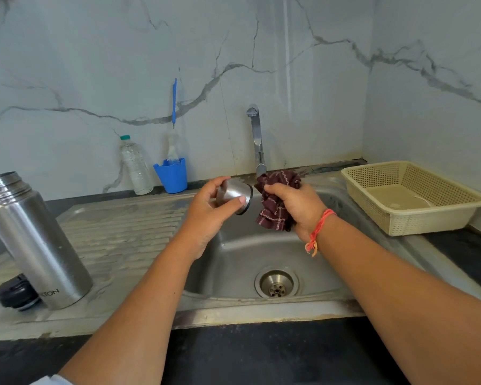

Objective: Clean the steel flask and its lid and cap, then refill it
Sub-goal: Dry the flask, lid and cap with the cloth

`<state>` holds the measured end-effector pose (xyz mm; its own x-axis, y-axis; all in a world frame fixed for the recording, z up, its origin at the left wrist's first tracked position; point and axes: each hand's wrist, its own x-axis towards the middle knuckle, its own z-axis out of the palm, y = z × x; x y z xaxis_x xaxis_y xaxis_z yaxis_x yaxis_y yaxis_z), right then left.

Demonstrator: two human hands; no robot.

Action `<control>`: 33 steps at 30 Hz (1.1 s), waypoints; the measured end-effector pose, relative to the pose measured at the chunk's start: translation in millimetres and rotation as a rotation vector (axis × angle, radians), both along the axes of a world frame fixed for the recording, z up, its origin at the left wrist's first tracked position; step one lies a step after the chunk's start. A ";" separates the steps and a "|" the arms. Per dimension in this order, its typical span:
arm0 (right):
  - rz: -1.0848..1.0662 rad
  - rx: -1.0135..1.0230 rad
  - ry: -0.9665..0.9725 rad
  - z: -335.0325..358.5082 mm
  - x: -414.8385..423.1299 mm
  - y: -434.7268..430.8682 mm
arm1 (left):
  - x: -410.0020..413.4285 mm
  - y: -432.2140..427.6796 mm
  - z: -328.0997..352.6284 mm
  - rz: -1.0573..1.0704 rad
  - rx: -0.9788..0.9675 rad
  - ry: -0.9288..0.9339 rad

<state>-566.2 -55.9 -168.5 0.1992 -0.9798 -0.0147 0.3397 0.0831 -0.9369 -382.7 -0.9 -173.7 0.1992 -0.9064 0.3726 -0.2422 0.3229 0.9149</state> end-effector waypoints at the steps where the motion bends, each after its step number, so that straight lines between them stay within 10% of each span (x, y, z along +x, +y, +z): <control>1: 0.007 -0.035 0.056 0.8 -0.1 1.9 | -0.3 1.4 0.1 0.019 0.007 0.021; 18: 0.292 -0.550 0.703 -2.2 1.7 18.0 | 28.5 68.3 22.9 0.316 0.161 -0.518; 33: 0.301 -0.581 0.767 -1.8 2.3 20.4 | 91.1 156.3 12.1 0.559 0.169 -0.331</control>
<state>-563.8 -35.5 -170.3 0.5767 -0.7864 0.2213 -0.3316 -0.4729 -0.8164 -291.6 155.5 -161.5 0.5558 -0.7510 0.3564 -0.6075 -0.0742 0.7909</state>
